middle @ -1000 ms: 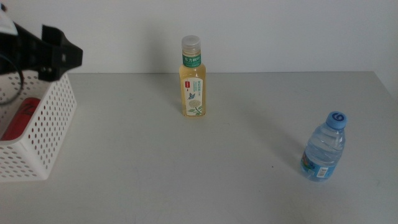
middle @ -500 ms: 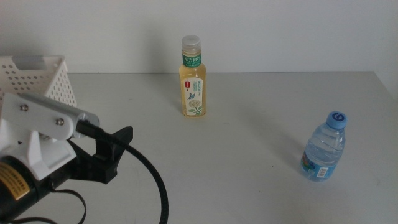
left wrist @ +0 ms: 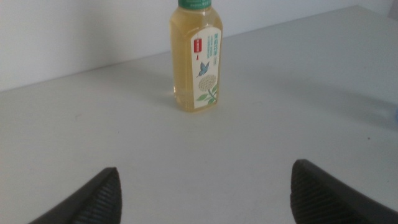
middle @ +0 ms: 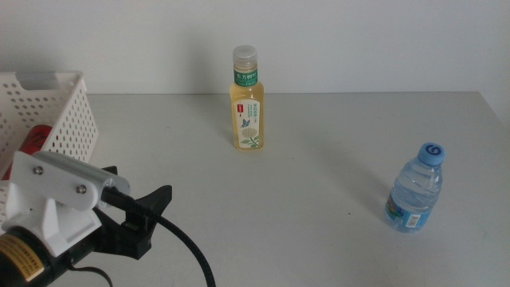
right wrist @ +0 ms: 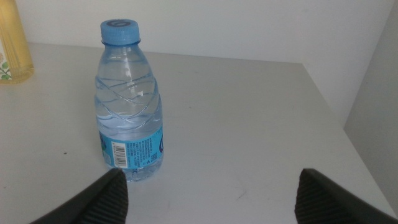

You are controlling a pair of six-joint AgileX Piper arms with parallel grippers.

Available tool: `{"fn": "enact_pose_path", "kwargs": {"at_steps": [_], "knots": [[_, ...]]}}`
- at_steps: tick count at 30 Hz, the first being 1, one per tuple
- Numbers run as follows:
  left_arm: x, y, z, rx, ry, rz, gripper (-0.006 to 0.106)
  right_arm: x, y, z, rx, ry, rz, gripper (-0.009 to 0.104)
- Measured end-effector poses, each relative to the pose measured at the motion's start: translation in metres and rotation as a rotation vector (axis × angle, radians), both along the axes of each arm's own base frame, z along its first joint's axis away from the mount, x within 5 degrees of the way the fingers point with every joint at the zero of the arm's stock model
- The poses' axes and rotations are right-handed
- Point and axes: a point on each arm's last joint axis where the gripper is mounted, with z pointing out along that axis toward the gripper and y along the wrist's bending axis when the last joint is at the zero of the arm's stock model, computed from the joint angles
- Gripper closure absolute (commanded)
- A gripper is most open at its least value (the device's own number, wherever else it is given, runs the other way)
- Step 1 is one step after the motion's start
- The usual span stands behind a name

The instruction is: Use arms to grab the bottles and put them into the dustbin to the left of the table.

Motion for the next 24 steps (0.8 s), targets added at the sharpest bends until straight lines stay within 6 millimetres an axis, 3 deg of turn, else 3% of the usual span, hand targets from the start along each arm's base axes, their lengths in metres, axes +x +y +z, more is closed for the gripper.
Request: {"fn": "enact_pose_path", "kwargs": {"at_steps": [4,16,24], "knots": [[0.008,-0.005,-0.005,-0.011,-0.01,-0.007,0.008,0.0,0.0,0.0,0.0,0.0,0.0,0.001],[0.051,-0.03,-0.044,-0.102,-0.08,-0.051,0.008,0.0,0.0,0.0,0.0,0.0,0.0,0.001],[0.115,-0.064,-0.048,-0.101,-0.086,-0.094,0.008,0.0,0.0,0.0,0.0,0.0,0.0,0.001]]}}
